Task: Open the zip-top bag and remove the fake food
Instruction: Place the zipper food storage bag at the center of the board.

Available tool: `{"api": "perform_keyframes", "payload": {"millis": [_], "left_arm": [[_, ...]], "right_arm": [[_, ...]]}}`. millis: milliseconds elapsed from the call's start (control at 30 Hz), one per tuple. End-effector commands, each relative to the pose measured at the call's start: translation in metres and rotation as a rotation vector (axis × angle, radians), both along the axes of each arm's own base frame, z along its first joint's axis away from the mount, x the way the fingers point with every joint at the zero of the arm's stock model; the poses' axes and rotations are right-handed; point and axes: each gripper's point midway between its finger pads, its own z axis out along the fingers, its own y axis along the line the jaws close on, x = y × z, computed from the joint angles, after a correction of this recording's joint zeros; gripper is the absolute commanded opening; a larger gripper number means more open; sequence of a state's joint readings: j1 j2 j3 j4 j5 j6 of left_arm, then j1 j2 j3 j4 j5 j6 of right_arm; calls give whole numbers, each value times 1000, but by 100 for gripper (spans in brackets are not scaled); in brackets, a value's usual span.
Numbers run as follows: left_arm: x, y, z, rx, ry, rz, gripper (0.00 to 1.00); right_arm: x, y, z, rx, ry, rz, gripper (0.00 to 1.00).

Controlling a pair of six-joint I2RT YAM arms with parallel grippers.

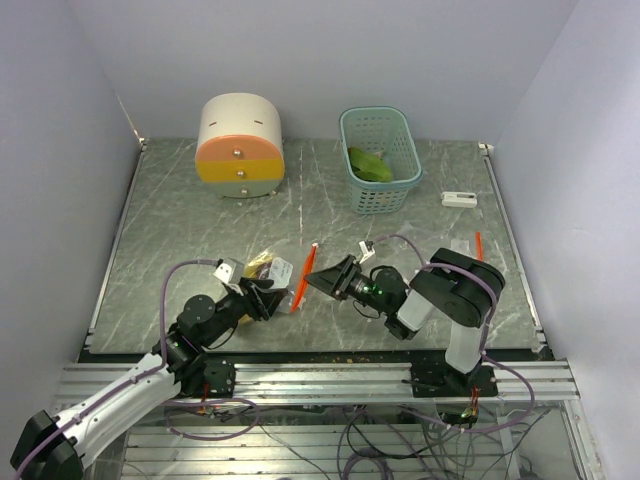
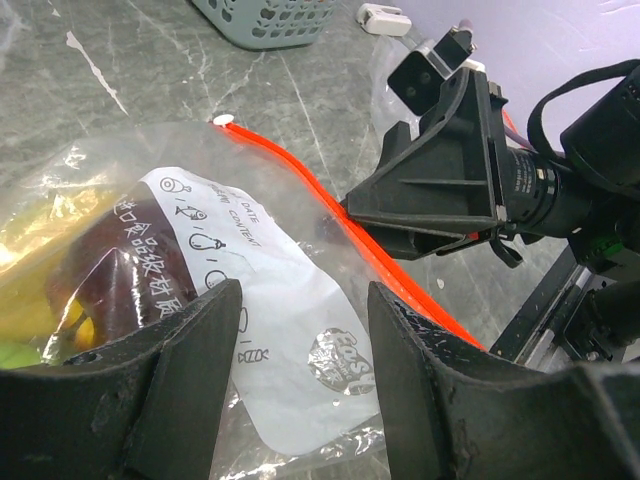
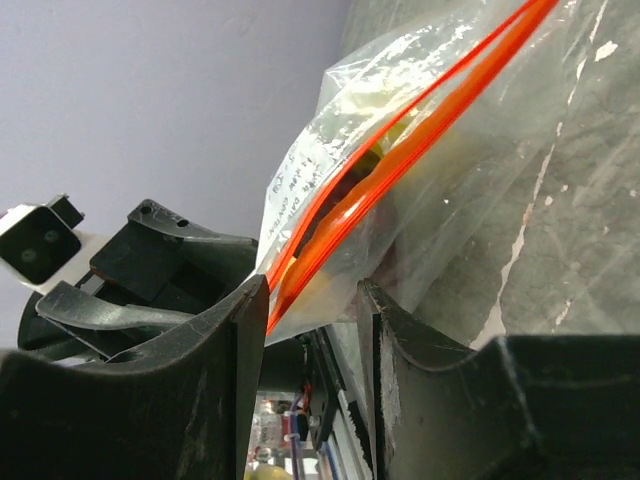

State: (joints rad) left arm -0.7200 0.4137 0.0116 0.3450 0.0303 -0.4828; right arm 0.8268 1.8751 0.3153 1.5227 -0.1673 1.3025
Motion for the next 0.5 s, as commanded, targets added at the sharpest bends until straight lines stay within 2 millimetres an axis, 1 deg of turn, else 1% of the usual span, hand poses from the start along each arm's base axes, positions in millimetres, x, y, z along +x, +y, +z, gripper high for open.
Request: {"api": "perform_keyframes", "payload": {"millis": [0,233,367,467], "left_arm": [[1,0,11,-8,-27,4,64],[1,1,10,-8,-26,6,64],[1,0,10,-7,-24,1,64],[1,-1,10,-7,-25,-2,64]], "right_arm": [[-4,-5,9,28,-44,-8,41],[-9,-6,-1,52,-14,4,41],[-8,-3,0,66,-13,13,41],[-4,3,4,71,-23,19,41]]}}
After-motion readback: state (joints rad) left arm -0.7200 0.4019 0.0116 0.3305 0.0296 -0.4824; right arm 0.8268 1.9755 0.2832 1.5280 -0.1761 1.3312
